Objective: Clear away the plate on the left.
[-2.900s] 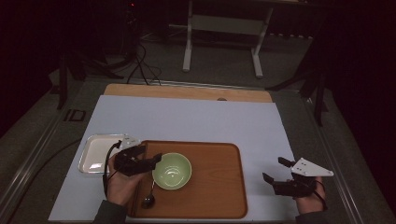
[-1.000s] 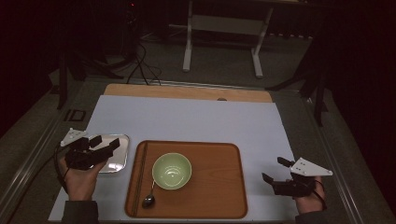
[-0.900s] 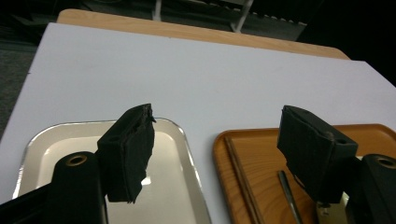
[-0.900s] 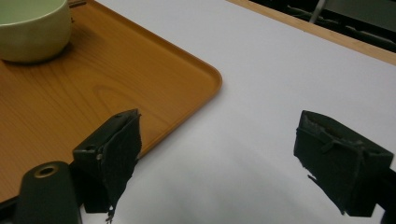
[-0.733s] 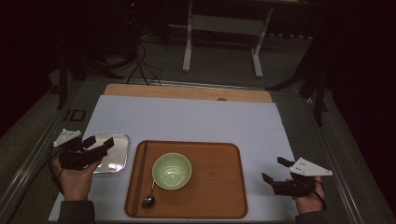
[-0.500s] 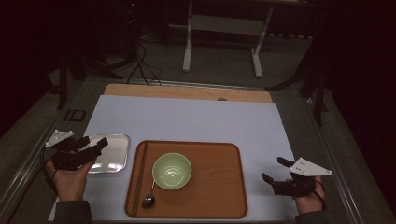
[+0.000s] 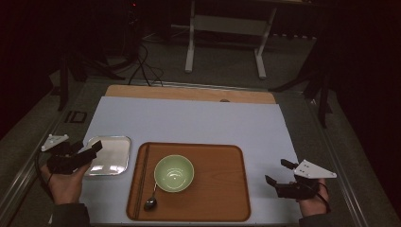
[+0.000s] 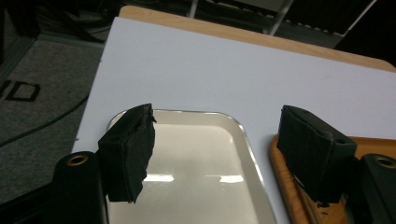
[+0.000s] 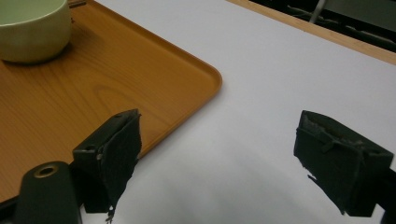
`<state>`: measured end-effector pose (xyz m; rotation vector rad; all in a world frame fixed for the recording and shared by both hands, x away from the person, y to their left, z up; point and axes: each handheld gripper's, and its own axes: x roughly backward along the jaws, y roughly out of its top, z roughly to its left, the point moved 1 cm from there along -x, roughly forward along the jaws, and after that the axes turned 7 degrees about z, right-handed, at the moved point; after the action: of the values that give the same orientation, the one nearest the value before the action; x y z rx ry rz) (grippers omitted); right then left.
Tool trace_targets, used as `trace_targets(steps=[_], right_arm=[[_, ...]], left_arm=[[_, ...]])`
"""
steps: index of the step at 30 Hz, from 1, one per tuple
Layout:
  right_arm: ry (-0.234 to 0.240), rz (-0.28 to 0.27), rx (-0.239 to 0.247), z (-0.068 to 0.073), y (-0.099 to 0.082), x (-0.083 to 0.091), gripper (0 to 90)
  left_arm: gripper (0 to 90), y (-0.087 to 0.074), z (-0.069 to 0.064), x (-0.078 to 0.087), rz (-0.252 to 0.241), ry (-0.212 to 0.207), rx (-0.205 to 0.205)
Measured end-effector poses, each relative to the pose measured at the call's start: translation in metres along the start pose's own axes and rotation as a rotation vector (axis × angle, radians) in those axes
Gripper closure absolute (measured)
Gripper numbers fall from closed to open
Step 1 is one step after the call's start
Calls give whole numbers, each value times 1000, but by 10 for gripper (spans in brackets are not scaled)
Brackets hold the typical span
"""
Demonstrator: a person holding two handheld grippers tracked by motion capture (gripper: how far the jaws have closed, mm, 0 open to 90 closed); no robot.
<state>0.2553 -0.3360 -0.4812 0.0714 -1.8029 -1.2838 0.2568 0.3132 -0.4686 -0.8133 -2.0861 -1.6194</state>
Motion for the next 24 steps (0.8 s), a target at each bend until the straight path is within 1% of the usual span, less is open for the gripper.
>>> trace_targets(steps=[3, 5, 6, 10, 13, 15, 16, 18, 21, 24], right_arm=[[0, -1, 0, 0, 0, 0, 145], [0, 0, 1, 0, 0, 0, 145], [0, 0, 1, 0, 0, 0, 145], [-1, -1, 0, 0, 0, 0, 145], [0, -2, -1, 0, 0, 0, 145], [0, -2, -1, 0, 0, 0, 145], [0, -2, -1, 0, 0, 0, 145], [0, -1, 0, 0, 0, 0, 145], [0, 0, 0, 0, 0, 0, 145], [0, -1, 0, 0, 0, 0, 145]], left_arm=[[283, -2, 6, -3, 5, 7, 24], [282, -3, 9, -5, 13, 17, 31], [282, -3, 9, -5, 13, 17, 31], [281, -9, 15, -10, 39, 47, 33], [281, -12, 20, -13, 55, 59, 42], [280, -14, 22, -15, 66, 74, 38], [281, -14, 22, -15, 66, 74, 38], [281, -16, 25, -19, 86, 89, 33], [282, -18, 28, -23, 105, 94, 33], [290, -19, 30, -25, 111, 85, 40]])
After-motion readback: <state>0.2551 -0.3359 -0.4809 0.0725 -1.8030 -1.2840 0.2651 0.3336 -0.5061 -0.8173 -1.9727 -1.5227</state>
